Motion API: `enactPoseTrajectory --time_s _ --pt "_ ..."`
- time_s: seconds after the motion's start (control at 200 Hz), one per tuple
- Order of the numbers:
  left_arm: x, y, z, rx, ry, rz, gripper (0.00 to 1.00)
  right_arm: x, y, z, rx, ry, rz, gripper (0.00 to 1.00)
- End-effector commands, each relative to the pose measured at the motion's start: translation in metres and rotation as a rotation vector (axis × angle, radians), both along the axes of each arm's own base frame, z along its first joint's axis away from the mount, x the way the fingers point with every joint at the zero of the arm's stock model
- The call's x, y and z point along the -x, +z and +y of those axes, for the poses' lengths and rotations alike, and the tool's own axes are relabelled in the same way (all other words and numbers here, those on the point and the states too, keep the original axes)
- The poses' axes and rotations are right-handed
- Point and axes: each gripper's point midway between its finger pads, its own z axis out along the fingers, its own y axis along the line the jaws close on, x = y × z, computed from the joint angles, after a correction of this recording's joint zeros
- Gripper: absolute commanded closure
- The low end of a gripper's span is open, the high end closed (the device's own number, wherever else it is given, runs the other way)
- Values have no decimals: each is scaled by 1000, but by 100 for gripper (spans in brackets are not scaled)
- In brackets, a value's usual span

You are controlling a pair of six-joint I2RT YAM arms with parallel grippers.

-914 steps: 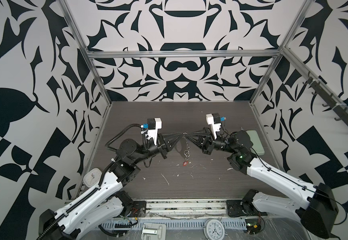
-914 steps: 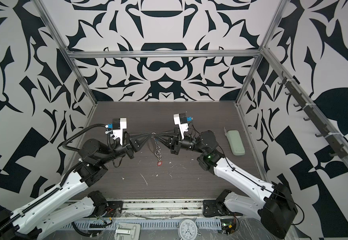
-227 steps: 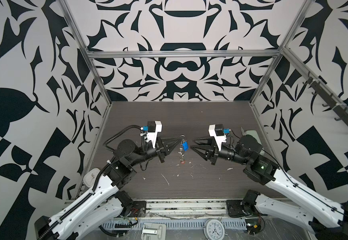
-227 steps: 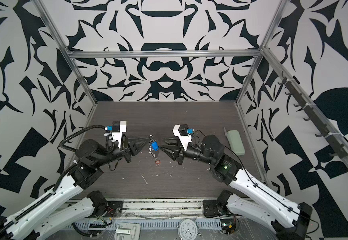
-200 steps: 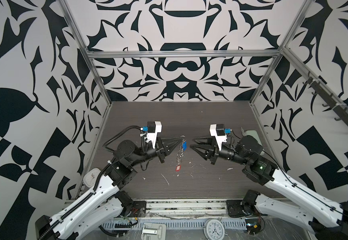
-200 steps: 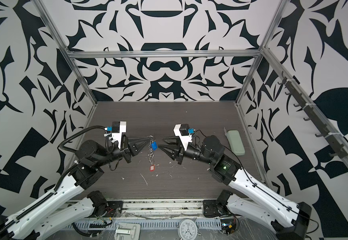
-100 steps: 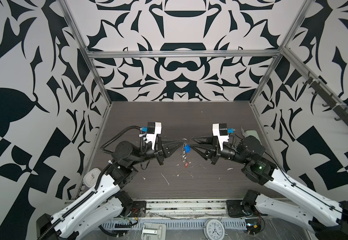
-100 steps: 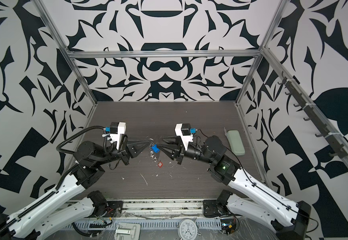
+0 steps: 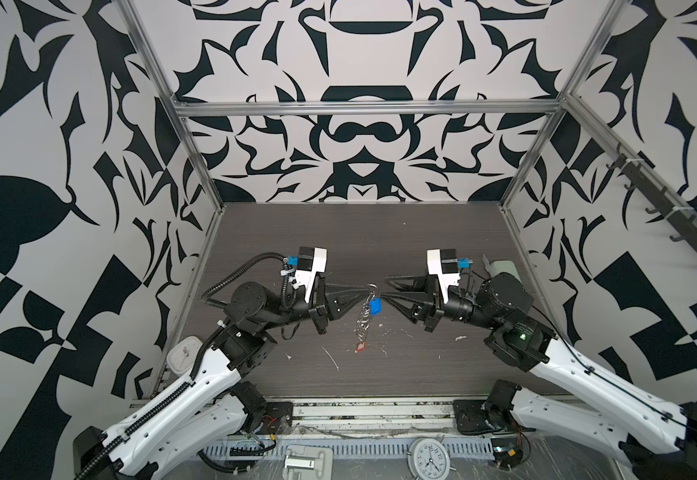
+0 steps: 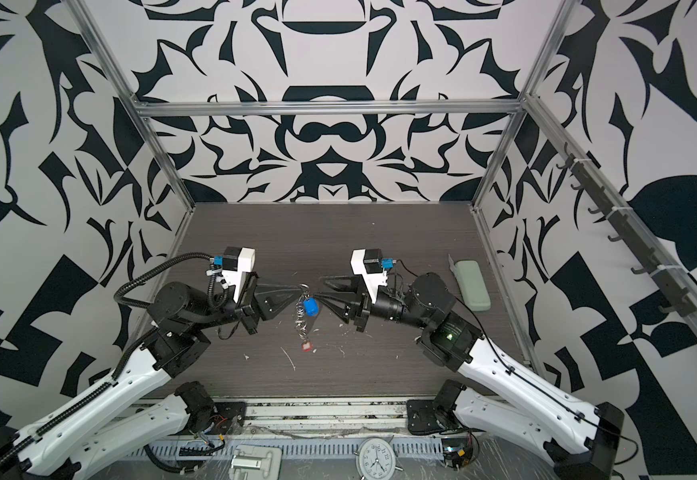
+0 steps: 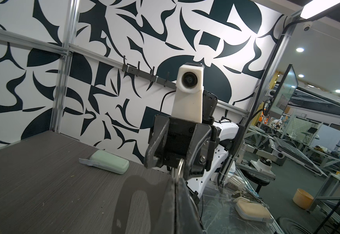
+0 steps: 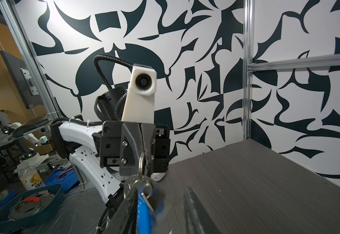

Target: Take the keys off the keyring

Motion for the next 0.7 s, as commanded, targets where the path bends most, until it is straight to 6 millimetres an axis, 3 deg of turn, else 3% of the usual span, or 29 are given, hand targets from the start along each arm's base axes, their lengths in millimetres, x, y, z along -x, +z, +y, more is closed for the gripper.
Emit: enactPoseTrajectory --time_s 0.0,0.32,0.695 --pt "-16 5 8 3 128 -2 100 -1 14 -8 -54 -43 -26 60" --pt "-41 2 14 13 301 31 100 -26 -3 -8 -16 -162 15 60" --pt "-60 -18 12 -115 568 -29 100 -40 -14 -9 7 -239 35 63"
